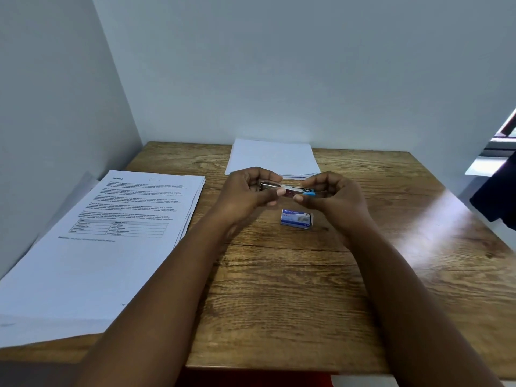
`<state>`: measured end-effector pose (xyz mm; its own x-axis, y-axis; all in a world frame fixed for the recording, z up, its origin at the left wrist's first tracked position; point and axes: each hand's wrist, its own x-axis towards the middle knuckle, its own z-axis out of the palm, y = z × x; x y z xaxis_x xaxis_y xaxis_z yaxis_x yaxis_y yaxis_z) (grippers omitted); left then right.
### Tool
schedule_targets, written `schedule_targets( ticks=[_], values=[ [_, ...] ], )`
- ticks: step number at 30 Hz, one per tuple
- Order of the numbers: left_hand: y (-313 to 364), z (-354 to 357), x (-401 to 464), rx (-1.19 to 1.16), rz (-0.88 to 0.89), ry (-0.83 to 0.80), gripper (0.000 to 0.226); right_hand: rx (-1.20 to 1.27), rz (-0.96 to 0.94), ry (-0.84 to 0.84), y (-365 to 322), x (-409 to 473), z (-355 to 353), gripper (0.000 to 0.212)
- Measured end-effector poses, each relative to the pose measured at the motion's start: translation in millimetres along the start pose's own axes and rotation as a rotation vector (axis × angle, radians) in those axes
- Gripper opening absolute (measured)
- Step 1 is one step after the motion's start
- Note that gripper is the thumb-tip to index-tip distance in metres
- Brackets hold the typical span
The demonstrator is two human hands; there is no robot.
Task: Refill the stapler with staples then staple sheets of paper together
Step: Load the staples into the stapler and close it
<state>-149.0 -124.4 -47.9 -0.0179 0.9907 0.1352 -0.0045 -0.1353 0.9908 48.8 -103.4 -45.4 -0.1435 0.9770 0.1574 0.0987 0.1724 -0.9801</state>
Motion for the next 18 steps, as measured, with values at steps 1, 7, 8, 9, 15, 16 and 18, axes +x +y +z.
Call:
schedule_targets(
  ticks=[1, 7, 8, 9, 15, 16, 18],
  values=[
    [-1.1, -0.1, 0.0, 0.007, 0.001, 0.003, 0.023, -0.008, -0.013, -0.006, 0.6, -0.4, 0.0, 0.036],
    [-16.1, -0.5, 3.6, 0.327, 0.007, 0.036, 0.031, -0.236, -0.117, -0.104, 4.4, 0.2, 5.1, 0.038],
    [-16.1, -2.7, 4.5, 0.323, -0.007, 0.001, 0.032, -0.269, -0.117, -0.134, 3.5, 0.6, 4.8, 0.04],
    [-15.5, -6.1, 5.3, 0.313, -0.02, -0.05, 0.034, -0.278, -0.117, -0.18, 2.3, 0.5, 3.9, 0.041],
    [-8.8, -17.3, 1.8, 0.377, -0.055, -0.368, 0.057, -0.411, -0.192, -0.479, 0.1, -6.9, -1.7, 0.05],
    [-8.5, -16.0, 0.9, 0.377, -0.053, -0.398, 0.067, -0.464, -0.208, -0.498, 0.3, -7.4, -2.6, 0.053],
    [-8.2, -13.2, -1.3, 0.364, -0.047, -0.445, 0.083, -0.523, -0.21, -0.539, 0.6, -7.7, -5.2, 0.059]
  ],
)
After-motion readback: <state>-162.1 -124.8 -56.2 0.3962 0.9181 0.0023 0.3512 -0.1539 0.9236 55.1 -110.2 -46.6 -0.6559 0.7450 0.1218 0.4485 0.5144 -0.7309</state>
